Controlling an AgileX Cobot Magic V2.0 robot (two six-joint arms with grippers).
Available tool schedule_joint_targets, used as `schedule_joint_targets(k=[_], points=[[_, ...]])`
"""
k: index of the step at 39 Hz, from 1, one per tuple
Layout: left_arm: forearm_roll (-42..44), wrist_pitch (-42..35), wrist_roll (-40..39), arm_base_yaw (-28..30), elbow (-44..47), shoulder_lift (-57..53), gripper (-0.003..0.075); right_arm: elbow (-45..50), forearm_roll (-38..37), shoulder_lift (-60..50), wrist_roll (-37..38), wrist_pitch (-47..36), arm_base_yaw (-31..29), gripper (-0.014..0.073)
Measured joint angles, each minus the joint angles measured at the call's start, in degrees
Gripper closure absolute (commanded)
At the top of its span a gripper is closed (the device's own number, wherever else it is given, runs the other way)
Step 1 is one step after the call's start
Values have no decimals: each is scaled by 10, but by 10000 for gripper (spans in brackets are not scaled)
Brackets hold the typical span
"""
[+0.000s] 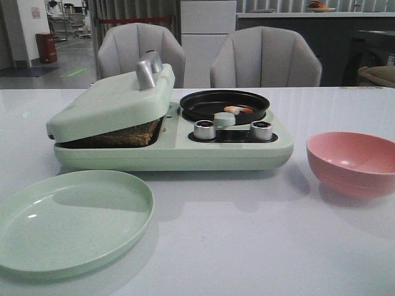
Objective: Make breakfast with bread and shrimp
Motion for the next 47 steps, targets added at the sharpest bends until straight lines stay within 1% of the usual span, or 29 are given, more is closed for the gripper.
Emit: schedule_joint_targets(k=[3,8,13,21,25,32,40,47], points=[[6,-11,0,1,23,0,607,0,0,0,0,0,0,452],[5,-40,-1,23,64,0,606,1,0,0,0,0,0,452],[5,-101,-1,42,107,0,607,1,0,0,0,0,0,452],[5,-220,-1,45,186,0,606,1,0,0,0,0,0,452],[12,-244,-11,55,189,0,607,1,0,0,0,1,0,452],[12,-253,-22,75,189,0,606,1,0,0,0,1,0,452],[24,-254,-64,101,189,0,606,1,0,0,0,1,0,452],[32,-254,-69,105,189,0,606,1,0,0,0,1,0,452]])
